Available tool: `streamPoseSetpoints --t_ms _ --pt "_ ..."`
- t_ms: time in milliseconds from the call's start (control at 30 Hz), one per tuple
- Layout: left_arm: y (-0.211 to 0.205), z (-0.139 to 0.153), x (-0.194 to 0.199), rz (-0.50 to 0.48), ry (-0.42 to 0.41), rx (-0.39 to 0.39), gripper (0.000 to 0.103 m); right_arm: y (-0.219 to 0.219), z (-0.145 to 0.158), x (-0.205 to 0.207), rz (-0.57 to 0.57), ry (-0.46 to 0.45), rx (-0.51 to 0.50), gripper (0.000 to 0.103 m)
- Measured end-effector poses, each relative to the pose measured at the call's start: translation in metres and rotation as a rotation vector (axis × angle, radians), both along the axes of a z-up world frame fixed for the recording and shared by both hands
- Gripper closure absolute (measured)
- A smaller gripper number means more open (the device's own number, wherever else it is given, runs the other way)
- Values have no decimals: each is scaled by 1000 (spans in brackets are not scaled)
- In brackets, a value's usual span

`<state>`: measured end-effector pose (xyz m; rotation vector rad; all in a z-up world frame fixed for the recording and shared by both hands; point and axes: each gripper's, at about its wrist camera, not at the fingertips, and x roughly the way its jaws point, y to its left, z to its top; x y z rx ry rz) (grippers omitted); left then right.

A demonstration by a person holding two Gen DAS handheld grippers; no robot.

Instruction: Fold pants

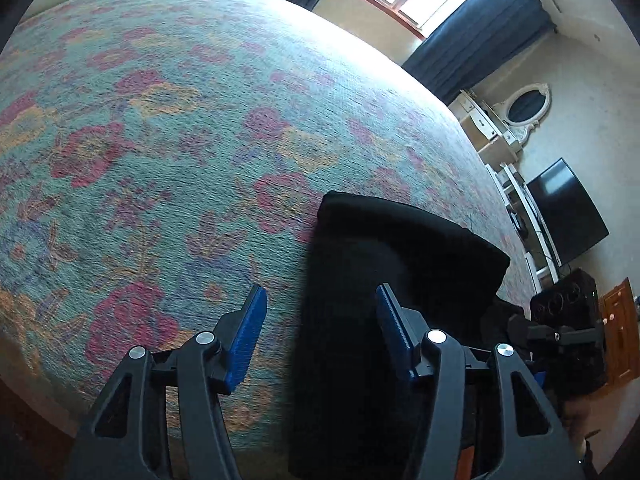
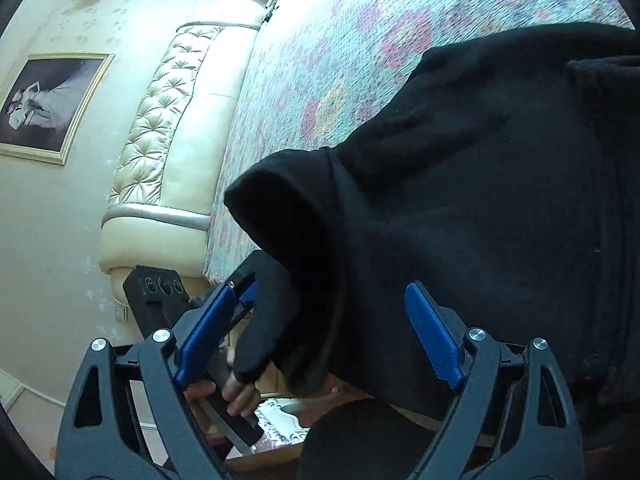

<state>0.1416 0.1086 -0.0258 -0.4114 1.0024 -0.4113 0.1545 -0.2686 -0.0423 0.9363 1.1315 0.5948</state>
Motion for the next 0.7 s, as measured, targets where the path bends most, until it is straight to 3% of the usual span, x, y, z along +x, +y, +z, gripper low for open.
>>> streamPoseSetpoints --t_ms 100,133,167,233,367,567,633,700 --pt "-9 -3 -3 -24 33 -35 46 18 -7 10 37 10 9 19" --pt "-10 -3 -3 -20 40 -44 45 22 -10 13 36 16 -12 40" --pt "-10 -3 -2 -15 47 -55 43 24 -13 13 38 30 -34 69" --pt "-9 -1 0 5 61 -72 30 22 -18 11 49 52 -38 85" --pt "0 9 2 48 33 -118 22 17 11 4 60 -50 -109 97" --pt "3 11 2 60 33 -199 20 -17 92 -6 73 -240 -272 102" --pt "-1 10 4 41 40 -201 20 -35 106 -11 64 -256 -315 103" --pt "-8 7 6 18 51 -173 20 -50 97 -11 63 -194 -239 102"
